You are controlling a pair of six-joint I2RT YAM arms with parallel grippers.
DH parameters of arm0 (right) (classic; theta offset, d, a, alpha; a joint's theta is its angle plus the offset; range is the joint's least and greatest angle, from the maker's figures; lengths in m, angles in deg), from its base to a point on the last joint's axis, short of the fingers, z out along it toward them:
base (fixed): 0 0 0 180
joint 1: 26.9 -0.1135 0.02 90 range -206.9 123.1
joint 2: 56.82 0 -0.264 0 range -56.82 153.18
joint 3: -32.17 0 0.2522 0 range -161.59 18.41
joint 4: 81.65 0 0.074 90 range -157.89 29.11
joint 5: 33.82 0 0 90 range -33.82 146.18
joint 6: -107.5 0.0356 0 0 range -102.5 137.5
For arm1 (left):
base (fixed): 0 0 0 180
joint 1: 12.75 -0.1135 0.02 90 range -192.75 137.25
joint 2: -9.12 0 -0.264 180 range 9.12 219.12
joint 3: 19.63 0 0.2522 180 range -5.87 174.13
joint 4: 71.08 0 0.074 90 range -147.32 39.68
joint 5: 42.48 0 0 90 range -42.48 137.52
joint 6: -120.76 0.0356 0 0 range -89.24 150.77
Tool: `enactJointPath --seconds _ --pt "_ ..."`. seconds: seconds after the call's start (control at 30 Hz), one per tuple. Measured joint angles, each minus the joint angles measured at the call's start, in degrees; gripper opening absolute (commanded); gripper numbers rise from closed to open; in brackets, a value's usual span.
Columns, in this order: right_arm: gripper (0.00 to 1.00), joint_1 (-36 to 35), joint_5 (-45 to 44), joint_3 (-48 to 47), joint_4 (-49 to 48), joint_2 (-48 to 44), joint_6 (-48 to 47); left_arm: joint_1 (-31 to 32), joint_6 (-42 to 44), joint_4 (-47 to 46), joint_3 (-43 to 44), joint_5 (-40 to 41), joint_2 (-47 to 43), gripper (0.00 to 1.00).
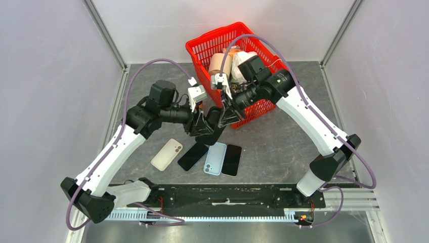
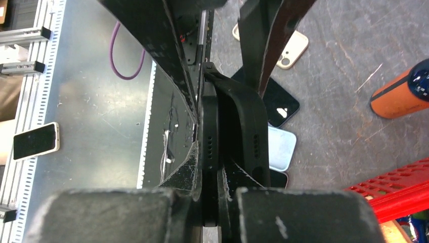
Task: Take the phone out of the phone case
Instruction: Remove the phone case from the phone.
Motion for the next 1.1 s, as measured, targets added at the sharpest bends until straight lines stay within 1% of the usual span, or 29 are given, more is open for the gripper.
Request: enactJointPath --seconds 0.03,0.1,0.13,0.2,0.33,0.53,0.83,1.1 --pt "0.00 -0.2 -0.8 0.2 0.7 0.0 -0.1 -0.3 -0.5 -1.0 0.0 0.0 -0.5 0.61" --pt "0.00 -0.4 -1.8 0.2 2.0 0.0 -0.3 -0.8 -1.3 -2.0 0.2 0.0 -1.5 0.70" --pt "0.00 -0.5 -2.3 0.2 2.5 -0.1 -0.5 -1.0 -1.5 -2.0 0.5 0.1 -1.9 0.72" --pt "0.00 -0.5 -3.3 0.2 3.2 -0.2 -1.2 -1.5 -2.0 -2.0 1.3 0.2 -2.6 0.73" --pt "0.00 -0.4 -4.1 0.8 4.0 -1.0 -2.6 -2.7 -3.8 -2.3 3.7 0.5 -3.1 0.74" --pt "0.00 -0.4 -4.0 0.9 5.7 -2.4 -4.1 -3.3 -9.6 -5.3 6.3 0.3 -1.7 0.74" --pt "0.00 0.3 -4.3 1.0 7.4 -3.0 -5.7 -3.6 -19.2 -9.4 6.5 -2.4 2.8 0.73" --pt "0.00 0.0 -4.0 2.3 8.0 -3.8 -7.1 -4.0 -23.8 -13.6 6.5 -3.6 4.2 0.71"
